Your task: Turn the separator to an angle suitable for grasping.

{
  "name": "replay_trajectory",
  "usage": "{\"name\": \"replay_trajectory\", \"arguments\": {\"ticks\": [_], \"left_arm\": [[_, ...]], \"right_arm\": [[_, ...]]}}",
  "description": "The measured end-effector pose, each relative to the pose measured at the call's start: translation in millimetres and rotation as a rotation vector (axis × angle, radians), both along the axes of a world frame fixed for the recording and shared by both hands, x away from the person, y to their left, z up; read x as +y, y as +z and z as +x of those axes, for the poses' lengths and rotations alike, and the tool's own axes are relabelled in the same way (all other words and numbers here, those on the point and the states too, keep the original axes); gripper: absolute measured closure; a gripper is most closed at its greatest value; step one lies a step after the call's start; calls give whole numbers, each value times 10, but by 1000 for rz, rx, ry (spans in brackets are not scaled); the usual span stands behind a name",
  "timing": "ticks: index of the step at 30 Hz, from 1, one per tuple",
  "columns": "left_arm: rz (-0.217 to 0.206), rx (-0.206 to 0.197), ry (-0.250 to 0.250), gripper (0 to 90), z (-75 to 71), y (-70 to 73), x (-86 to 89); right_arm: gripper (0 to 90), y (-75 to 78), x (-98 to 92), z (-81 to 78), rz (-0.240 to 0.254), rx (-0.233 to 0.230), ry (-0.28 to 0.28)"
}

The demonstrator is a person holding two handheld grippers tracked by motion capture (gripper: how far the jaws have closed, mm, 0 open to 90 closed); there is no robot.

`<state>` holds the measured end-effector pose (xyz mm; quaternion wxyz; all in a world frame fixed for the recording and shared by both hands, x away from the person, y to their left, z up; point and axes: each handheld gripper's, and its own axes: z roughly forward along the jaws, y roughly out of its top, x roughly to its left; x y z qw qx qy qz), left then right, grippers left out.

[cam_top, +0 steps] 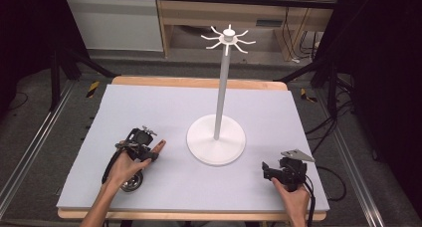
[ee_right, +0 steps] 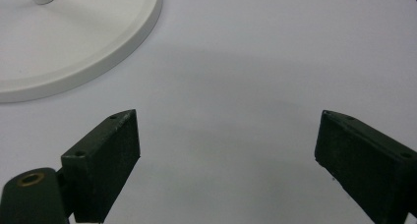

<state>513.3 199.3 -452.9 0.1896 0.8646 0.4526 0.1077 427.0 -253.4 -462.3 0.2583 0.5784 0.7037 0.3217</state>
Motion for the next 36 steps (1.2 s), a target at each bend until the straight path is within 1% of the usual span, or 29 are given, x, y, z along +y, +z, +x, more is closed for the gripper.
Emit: {"name": "replay_trajectory", "arguments": {"ticks": [1, 5, 7, 10, 11, 13, 16, 19, 25, 28, 35, 36], "left_arm": [[-2, 1, 3, 575, 0, -1, 0], [-10, -2, 12, 580, 0, -5, 6], [-10, 2, 20, 596, 3, -1, -1], [9, 6, 27, 648, 16, 9, -9], [2, 11, 39, 656, 16, 8, -15], [7, 13, 44, 662, 19, 11, -16], [0, 15, 49, 671, 23, 11, -15], [1, 8, 39, 673, 21, 11, -4], [-14, -6, 27, 675, 6, 6, 22], [-25, -13, 30, 675, -1, 3, 30], [-23, -27, 14, 675, -32, 20, 25], [-32, -33, 18, 675, -43, 28, 27]], "right_arm": [[102, -1, 6, -2, 6, 3, -3], [103, -4, 2, 5, 2, 3, 3], [102, -11, 5, 12, 0, 8, 7], [102, -12, 5, 14, 1, 11, 8], [102, -12, 6, 15, 3, 12, 5], [102, -13, 2, 15, 5, 16, 5], [102, -16, 3, 18, 5, 19, 7], [102, -17, 3, 19, 5, 21, 8], [102, -18, -9, 21, 11, 21, 0], [102, -18, -14, 22, 11, 23, 1], [102, -19, -14, 19, 9, 21, 4], [102, -18, -9, 19, 10, 23, 3]]}}
